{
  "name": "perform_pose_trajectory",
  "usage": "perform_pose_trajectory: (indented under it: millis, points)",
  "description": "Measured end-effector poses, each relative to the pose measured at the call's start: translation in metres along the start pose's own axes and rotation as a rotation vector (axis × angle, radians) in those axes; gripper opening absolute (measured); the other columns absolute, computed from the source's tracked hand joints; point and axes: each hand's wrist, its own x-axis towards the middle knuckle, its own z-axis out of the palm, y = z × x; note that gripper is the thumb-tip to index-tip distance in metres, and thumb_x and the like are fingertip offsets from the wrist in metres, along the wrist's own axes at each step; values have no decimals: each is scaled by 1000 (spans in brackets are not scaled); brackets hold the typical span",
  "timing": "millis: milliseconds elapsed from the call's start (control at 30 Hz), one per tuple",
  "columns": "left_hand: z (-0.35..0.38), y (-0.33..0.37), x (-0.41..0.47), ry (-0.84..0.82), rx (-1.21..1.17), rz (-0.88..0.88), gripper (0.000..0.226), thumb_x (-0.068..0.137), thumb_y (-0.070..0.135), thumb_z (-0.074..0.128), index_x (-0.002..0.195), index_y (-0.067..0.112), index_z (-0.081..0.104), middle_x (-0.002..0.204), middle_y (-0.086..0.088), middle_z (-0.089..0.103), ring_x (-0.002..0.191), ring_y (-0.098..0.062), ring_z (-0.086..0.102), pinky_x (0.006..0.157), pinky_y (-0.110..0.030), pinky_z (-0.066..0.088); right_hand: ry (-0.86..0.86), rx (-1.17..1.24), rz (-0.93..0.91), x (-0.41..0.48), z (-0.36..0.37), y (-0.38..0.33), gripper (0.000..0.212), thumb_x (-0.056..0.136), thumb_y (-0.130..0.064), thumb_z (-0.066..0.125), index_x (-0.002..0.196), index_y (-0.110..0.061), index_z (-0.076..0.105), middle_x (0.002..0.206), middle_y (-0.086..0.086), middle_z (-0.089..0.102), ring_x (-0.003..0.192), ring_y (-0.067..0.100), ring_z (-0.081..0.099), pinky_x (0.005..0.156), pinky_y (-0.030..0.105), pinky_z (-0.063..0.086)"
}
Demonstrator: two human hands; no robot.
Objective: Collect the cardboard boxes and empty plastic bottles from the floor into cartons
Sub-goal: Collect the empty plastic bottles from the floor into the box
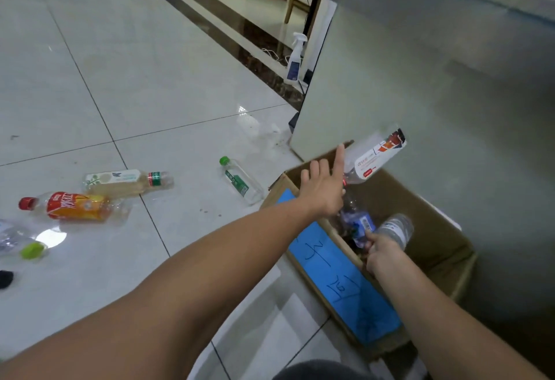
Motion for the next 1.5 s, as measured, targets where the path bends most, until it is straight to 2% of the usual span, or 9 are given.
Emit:
perform_pose_trajectory:
  millis: [67,167,300,433,633,833,1267,1367,1500]
  points:
    - [4,-5,-1,-46,94,29,86,97,34,47,150,15,-18,139,-19,33,123,-32,31,101,-42,26,-2,-19,5,1,1,1,29,99,-17,48,71,-9,47,27,-2,42,21,5,39,30,17,32]
    - [1,-18,-2,-127,134,64,91,93,59,38,150,20,-20,149,-20,20,137,-34,18,111,-47,15,-41,-245,1,-8,4,-3,45,99,-39,40,115,-1,56,93,17,64,81,25,64,65,31,47]
    - [-7,-53,-2,-131,107,26,81,93,66,23,150,26,-18,160,-15,-9,147,-30,-14,115,-51,-10,60,-557,-171,-21,6,-12,69,98,-48,32,144,3,29,147,16,35,138,35,32,110,39,30]
    - [-12,-102,-18,-115,215,-76,76,95,63,20,151,27,-16,160,-9,-15,146,-26,-19,114,-50,-14,301,-917,-568,-42,37,-2,84,94,-56,36,150,1,8,157,21,12,146,32,10,118,42,9]
    - [-27,-189,-76,-199,371,-314,75,97,60,18,149,24,-21,158,-7,-24,144,-27,-25,114,-50,-15,-40,-1278,-1479,-73,124,60,76,94,-54,30,147,-1,25,153,20,25,144,31,22,119,36,10]
    - [-53,-264,-153,-201,413,-631,75,97,60,17,150,22,-20,156,-8,-27,144,-28,-26,113,-50,-16,-569,-1451,-1644,-116,206,135,82,94,-63,10,143,0,30,149,18,35,139,28,23,113,37,17]
    - [-81,-383,-372,-152,194,-1406,80,97,59,26,150,20,-20,155,-10,-30,142,-37,-25,112,-59,-9,-1148,-1550,-1876,-244,350,251,103,86,-70,-9,142,3,36,149,22,34,138,35,35,112,47,27]
    - [-71,-399,-394,-101,7,-1600,81,97,57,32,150,25,-20,153,-13,-33,141,-44,-23,110,-65,0,-1267,-1620,-1845,-253,358,282,121,61,-76,-33,151,-3,3,160,14,1,148,27,1,116,35,-3]
    - [-50,-411,-397,69,-215,-1696,70,98,53,33,147,43,-16,154,-11,-33,142,-45,-19,105,-69,19,-1355,-1705,-1761,-246,359,315,119,56,-78,-34,151,-10,-12,159,8,-15,147,21,-12,118,34,-7]
